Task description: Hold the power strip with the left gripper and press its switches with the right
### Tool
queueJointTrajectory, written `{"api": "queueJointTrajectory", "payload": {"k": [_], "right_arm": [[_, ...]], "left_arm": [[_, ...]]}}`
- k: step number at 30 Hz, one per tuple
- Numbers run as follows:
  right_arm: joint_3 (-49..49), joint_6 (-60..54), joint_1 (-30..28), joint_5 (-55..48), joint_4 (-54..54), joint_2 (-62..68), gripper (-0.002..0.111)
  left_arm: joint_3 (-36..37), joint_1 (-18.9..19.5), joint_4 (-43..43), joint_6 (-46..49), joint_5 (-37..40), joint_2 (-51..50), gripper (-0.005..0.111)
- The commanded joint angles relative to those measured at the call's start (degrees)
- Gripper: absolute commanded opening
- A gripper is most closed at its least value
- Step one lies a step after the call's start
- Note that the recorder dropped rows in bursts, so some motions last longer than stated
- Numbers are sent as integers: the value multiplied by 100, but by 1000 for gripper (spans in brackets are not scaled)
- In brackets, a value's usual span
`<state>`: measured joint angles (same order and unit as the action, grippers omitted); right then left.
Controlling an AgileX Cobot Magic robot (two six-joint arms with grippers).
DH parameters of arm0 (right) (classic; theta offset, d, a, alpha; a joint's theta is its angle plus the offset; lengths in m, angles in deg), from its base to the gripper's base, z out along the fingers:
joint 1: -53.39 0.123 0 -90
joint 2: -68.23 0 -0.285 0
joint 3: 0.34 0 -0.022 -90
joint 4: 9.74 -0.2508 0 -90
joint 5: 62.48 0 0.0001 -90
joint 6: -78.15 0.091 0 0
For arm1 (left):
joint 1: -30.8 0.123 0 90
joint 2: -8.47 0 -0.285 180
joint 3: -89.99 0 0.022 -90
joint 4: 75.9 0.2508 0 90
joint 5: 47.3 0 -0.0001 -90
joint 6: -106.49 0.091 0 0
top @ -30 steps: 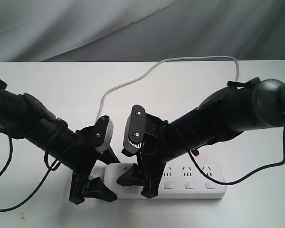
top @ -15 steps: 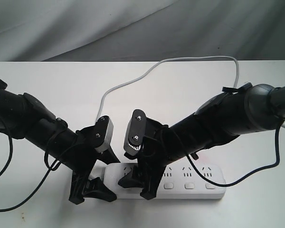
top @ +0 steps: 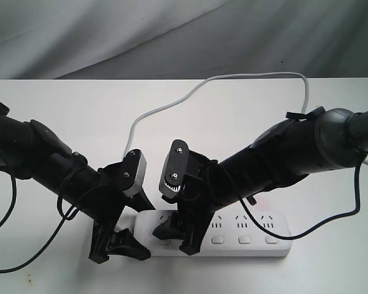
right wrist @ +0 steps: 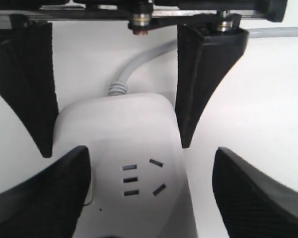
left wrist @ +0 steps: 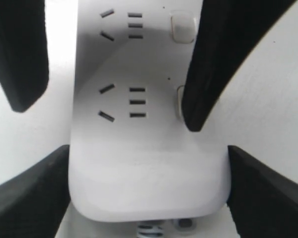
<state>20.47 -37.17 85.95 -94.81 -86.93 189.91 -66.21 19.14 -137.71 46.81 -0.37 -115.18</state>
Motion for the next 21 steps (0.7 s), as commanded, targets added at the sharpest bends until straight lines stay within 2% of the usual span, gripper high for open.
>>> {"api": "queueJointTrajectory", "payload": {"k": [1, 21], "right_arm": [[35, 27, 7, 345, 358, 51, 64], [35, 552, 7, 87, 720, 472, 64]], "left_arm": [[-26, -30, -16, -34, -17, -18, 52], [-26, -30, -16, -34, -17, -18, 52]]}}
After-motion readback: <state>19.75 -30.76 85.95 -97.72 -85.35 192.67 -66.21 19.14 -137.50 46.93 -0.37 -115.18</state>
